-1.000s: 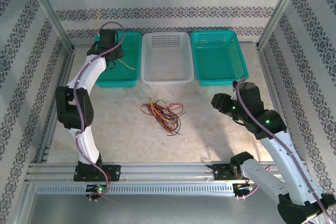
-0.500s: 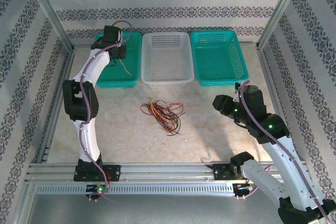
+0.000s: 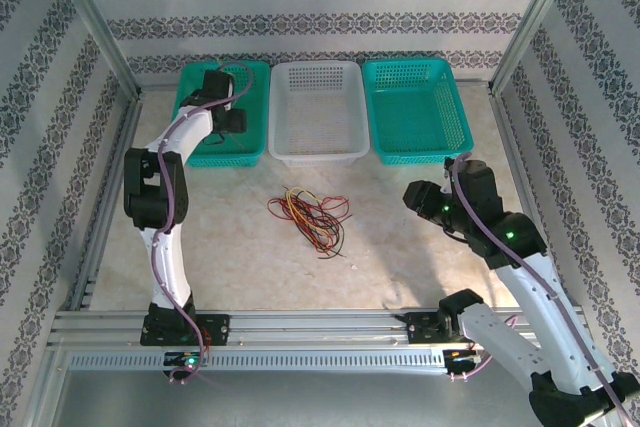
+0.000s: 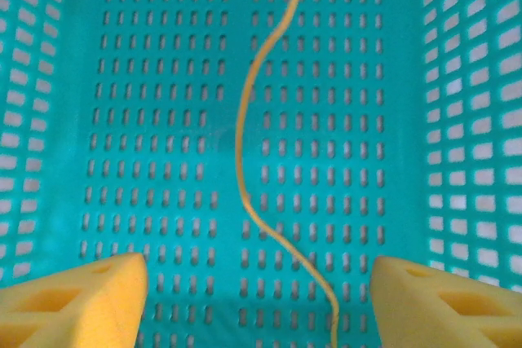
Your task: Untangle the cables
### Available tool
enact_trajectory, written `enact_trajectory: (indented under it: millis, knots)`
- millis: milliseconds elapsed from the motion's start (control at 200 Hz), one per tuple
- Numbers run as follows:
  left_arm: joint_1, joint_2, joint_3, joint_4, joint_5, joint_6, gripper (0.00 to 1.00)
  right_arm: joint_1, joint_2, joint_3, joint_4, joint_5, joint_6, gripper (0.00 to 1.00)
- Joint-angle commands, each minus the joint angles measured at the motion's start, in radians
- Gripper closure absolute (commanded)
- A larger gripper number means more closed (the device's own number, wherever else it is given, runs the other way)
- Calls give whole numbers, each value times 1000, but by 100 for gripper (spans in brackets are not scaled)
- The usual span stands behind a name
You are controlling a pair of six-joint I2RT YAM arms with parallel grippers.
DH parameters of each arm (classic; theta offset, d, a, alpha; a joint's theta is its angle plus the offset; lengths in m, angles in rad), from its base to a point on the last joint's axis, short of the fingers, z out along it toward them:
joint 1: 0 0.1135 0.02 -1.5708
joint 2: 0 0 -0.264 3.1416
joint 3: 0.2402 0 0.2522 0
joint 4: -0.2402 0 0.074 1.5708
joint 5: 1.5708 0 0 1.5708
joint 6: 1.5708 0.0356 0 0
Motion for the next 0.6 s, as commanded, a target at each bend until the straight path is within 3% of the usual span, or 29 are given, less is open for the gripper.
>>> enact_trajectory:
  millis: [0,220,390,445,595]
  knots:
    - [4,-109,20,0,-41,-42,28,5,16,25,16,-26,-16,59]
    - [-21,-355,-66,-53,-68,-155,30,91,110,51,64,-29,-27,58]
    - [-69,-594,-234,-47,76,-276,30,185,178,71,124,14,-24,56]
    - [-90,-653,-301,-47,157,-333,34,218,200,79,136,36,-26,56]
    - [-241,-773,-513,7,256,-439,43,297,271,101,143,83,-28,55]
